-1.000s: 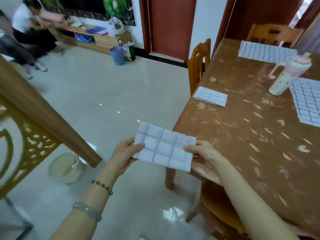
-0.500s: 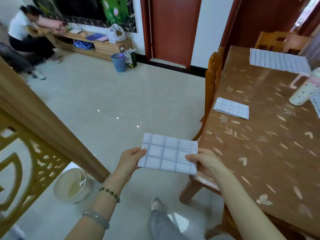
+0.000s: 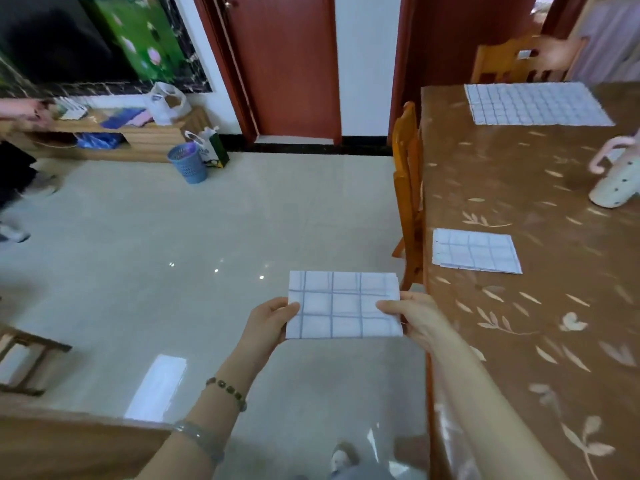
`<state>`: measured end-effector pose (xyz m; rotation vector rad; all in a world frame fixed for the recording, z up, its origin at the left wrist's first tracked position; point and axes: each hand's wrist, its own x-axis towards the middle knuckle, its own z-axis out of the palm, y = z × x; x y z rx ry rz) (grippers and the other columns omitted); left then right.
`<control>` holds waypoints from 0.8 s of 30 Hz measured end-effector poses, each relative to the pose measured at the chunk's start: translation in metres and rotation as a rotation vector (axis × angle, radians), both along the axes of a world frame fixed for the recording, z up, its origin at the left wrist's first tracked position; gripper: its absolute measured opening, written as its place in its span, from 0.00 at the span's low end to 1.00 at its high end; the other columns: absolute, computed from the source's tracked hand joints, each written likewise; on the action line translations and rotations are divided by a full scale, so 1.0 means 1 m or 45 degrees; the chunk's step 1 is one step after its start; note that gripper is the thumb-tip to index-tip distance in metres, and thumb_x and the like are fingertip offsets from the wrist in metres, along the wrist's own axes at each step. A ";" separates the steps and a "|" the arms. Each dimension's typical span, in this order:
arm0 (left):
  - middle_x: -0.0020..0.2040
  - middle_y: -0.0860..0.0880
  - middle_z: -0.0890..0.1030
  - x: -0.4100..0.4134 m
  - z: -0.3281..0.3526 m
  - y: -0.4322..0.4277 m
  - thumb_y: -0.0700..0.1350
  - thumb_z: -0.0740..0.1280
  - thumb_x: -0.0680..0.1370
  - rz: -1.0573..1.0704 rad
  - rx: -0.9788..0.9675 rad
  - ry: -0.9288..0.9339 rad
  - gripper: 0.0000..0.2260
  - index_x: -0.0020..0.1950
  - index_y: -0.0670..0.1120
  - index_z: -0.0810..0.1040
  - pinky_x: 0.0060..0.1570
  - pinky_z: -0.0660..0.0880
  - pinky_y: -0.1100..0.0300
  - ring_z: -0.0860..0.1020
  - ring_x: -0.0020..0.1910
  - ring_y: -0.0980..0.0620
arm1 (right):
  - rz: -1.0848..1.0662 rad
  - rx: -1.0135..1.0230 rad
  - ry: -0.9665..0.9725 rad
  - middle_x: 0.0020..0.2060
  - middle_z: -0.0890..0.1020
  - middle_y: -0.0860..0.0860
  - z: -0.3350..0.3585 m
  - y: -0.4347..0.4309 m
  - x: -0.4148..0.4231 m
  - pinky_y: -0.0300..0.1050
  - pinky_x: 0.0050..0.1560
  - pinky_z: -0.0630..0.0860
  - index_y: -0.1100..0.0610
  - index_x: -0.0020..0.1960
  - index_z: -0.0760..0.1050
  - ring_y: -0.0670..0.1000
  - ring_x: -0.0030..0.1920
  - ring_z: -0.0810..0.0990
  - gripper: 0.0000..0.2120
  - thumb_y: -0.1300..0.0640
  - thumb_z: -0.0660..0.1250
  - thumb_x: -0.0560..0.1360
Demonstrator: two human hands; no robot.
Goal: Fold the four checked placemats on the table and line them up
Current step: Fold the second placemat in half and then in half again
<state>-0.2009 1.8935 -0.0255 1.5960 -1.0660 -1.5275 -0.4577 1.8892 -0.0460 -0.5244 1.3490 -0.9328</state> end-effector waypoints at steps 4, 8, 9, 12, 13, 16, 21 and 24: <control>0.42 0.43 0.84 -0.016 -0.007 -0.059 0.41 0.67 0.78 -0.094 0.041 0.019 0.06 0.48 0.38 0.80 0.42 0.77 0.57 0.82 0.39 0.50 | -0.157 0.018 -0.013 0.40 0.84 0.59 0.004 -0.034 -0.014 0.43 0.33 0.80 0.67 0.46 0.79 0.54 0.37 0.84 0.06 0.72 0.70 0.69; 0.38 0.45 0.83 -0.043 -0.020 -0.117 0.40 0.66 0.78 -0.277 0.086 0.004 0.05 0.44 0.40 0.80 0.40 0.76 0.58 0.81 0.36 0.51 | -0.337 0.003 -0.026 0.40 0.84 0.61 -0.002 -0.058 -0.036 0.46 0.34 0.81 0.70 0.49 0.79 0.57 0.37 0.85 0.09 0.73 0.69 0.69; 0.40 0.45 0.83 -0.051 -0.024 -0.132 0.40 0.66 0.78 -0.325 0.087 0.009 0.05 0.46 0.40 0.80 0.39 0.77 0.58 0.82 0.38 0.50 | -0.398 -0.006 -0.029 0.41 0.84 0.62 -0.004 -0.064 -0.041 0.48 0.37 0.82 0.70 0.50 0.79 0.59 0.39 0.84 0.10 0.73 0.68 0.69; 0.38 0.46 0.83 -0.076 -0.032 -0.175 0.39 0.66 0.78 -0.472 0.093 0.015 0.04 0.45 0.40 0.79 0.36 0.76 0.61 0.82 0.36 0.53 | -0.556 -0.030 -0.012 0.45 0.84 0.63 -0.011 -0.079 -0.056 0.51 0.44 0.81 0.70 0.50 0.79 0.61 0.45 0.84 0.10 0.73 0.68 0.69; 0.35 0.48 0.82 -0.086 -0.032 -0.191 0.39 0.66 0.78 -0.527 0.095 0.030 0.05 0.43 0.40 0.78 0.33 0.75 0.64 0.81 0.33 0.56 | -0.621 -0.031 -0.004 0.43 0.85 0.61 -0.012 -0.085 -0.061 0.49 0.41 0.81 0.69 0.48 0.80 0.59 0.43 0.84 0.09 0.74 0.68 0.69; 0.36 0.48 0.84 -0.111 -0.033 -0.242 0.39 0.67 0.77 -0.715 0.139 0.069 0.03 0.44 0.40 0.78 0.36 0.77 0.62 0.83 0.35 0.54 | -0.811 0.012 -0.011 0.36 0.85 0.56 -0.014 -0.104 -0.072 0.43 0.33 0.80 0.65 0.43 0.80 0.53 0.36 0.85 0.07 0.74 0.68 0.70; 0.49 0.42 0.85 -0.148 -0.036 -0.311 0.40 0.69 0.72 -1.066 0.209 0.063 0.10 0.52 0.37 0.80 0.51 0.79 0.51 0.83 0.49 0.44 | -1.091 0.134 0.051 0.44 0.85 0.57 -0.022 -0.123 -0.084 0.48 0.43 0.82 0.64 0.52 0.80 0.54 0.42 0.85 0.15 0.67 0.76 0.65; 0.49 0.44 0.85 -0.173 -0.039 -0.335 0.41 0.71 0.69 -1.254 0.209 0.027 0.13 0.52 0.39 0.80 0.47 0.81 0.55 0.83 0.50 0.44 | -1.194 0.207 0.164 0.45 0.84 0.59 -0.020 -0.128 -0.092 0.46 0.40 0.82 0.65 0.49 0.80 0.53 0.39 0.85 0.12 0.69 0.74 0.66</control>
